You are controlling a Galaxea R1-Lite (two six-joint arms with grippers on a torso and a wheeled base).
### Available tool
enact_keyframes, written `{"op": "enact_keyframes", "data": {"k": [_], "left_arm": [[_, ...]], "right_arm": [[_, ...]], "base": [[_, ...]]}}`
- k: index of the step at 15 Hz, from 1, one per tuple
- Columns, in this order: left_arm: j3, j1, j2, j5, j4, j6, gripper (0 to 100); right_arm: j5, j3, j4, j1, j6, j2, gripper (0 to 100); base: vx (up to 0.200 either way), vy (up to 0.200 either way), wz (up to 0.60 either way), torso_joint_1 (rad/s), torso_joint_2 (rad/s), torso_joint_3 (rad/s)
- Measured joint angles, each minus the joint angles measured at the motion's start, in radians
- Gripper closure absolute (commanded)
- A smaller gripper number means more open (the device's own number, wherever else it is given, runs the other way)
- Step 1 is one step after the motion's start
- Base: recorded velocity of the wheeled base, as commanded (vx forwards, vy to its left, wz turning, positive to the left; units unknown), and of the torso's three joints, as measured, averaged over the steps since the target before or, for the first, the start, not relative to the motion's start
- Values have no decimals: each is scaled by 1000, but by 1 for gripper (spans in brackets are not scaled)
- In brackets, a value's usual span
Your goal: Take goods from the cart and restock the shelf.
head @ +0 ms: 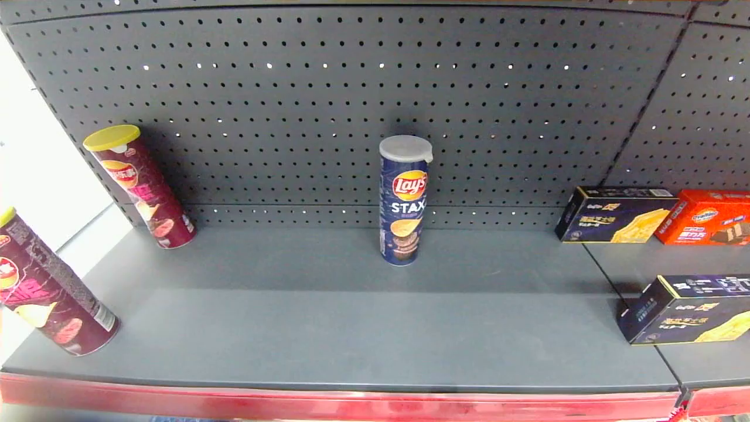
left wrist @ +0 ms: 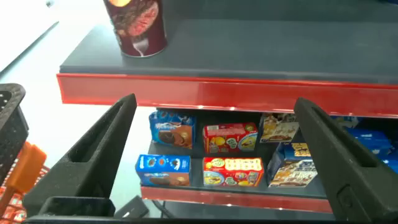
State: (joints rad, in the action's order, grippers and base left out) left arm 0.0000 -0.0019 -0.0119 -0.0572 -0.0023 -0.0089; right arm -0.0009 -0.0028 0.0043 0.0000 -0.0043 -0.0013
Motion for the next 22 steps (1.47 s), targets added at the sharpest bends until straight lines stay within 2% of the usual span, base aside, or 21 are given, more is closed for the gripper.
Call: {"op": "enact_keyframes", "data": {"k": [9, 13, 16, 22], "left_arm": [[-2, 0, 0, 1, 0, -8, 0], [-2, 0, 0, 1, 0, -7, 0], [-1, 0, 0, -6, 0, 12, 0], [-2, 0, 0, -3, 0, -2, 0]], "right_arm": [[0, 0, 0, 0, 1, 0, 0], [0, 0, 0, -1, 1, 0, 0], [-1, 0, 0, 0, 1, 0, 0], [-1, 1, 0, 0, 2, 0, 0]], "base": [[0, 0, 600, 4, 3, 3], [0, 0, 0, 0, 0, 0], [0, 0, 0, 0, 0, 0], [0, 0, 0, 0, 0, 0]]}}
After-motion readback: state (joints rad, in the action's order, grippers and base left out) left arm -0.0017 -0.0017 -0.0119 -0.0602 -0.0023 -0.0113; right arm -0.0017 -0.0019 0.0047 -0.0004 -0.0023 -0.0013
